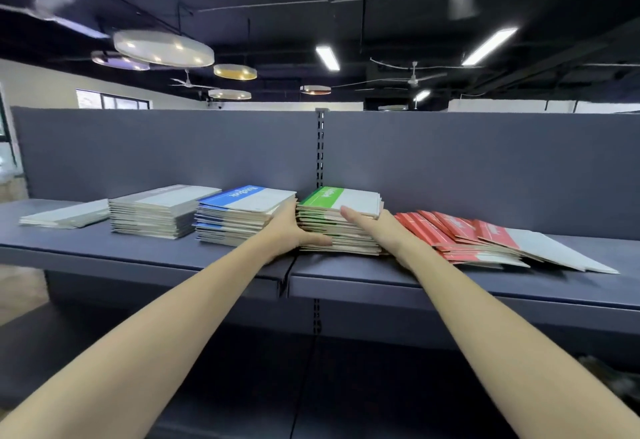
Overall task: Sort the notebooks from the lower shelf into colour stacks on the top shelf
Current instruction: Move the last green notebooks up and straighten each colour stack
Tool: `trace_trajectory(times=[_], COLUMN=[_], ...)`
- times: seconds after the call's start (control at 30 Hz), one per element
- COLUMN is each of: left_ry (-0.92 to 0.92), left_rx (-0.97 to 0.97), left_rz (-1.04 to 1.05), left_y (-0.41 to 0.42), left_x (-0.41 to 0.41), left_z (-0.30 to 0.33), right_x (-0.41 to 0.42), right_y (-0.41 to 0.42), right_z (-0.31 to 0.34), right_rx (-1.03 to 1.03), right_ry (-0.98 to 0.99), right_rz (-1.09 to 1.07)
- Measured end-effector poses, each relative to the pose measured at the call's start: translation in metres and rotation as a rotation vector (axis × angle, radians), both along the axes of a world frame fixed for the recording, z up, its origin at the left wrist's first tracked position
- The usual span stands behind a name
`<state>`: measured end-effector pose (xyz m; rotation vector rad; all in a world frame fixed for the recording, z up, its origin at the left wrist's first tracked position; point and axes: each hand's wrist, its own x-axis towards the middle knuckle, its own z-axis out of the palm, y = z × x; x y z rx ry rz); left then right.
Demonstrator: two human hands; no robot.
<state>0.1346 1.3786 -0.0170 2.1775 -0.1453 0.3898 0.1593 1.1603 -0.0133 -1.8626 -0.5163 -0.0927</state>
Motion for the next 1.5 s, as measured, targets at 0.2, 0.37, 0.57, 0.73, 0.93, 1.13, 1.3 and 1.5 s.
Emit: trace_trajectory(times=[0.2,0.37,0.57,0.73,0.93,1.13,1.3,1.5], left_ry=[-0.120,-0.135,-0.179,-0.113,-0.126,-0.140,-0.080,-0.072], left_rx=[0.024,0.025,-0.008,-0.004,0.028,0.140,0.044,-0.031], left_rz=[0.001,-0.087,-0.002,0.034,-0.030,0.007,0.031,-0.094], left_y=[0.003,0.004,0.006,0.007,0.011,0.006,0.011,0.015], left_x=[0.001,0.000,0.002,-0.006,-0.002,0.011,0.016,0.017], left_z=[-0.009,-0.010,-0.012,-0.013,-0.015,-0.016,-0.021,-0.021], right_x=[0.020,0.005,0.004,-0.005,-0.009,-0.010,-0.027,-0.035], right_y=[-0.003,-0.007,-0.006,-0.002,-0.015,-0.011,-0.009,-0.006], right_z=[-0.017,-0.011,-0.010,-0.014,-0.018,-0.019,-0.014,-0.010], right_rx=[-0.250,-0.279,-0.254,-0.324,-0.511,-0.529,-0.531,-0.545], right_ry=[-0.082,-0.150,-0.179,-0.202,-0.199,-0.248,-0.305,-0.196], right_rz=[-0.218,-0.159,-0.161,-0.194,-0.180,-0.291,-0.335,-0.398])
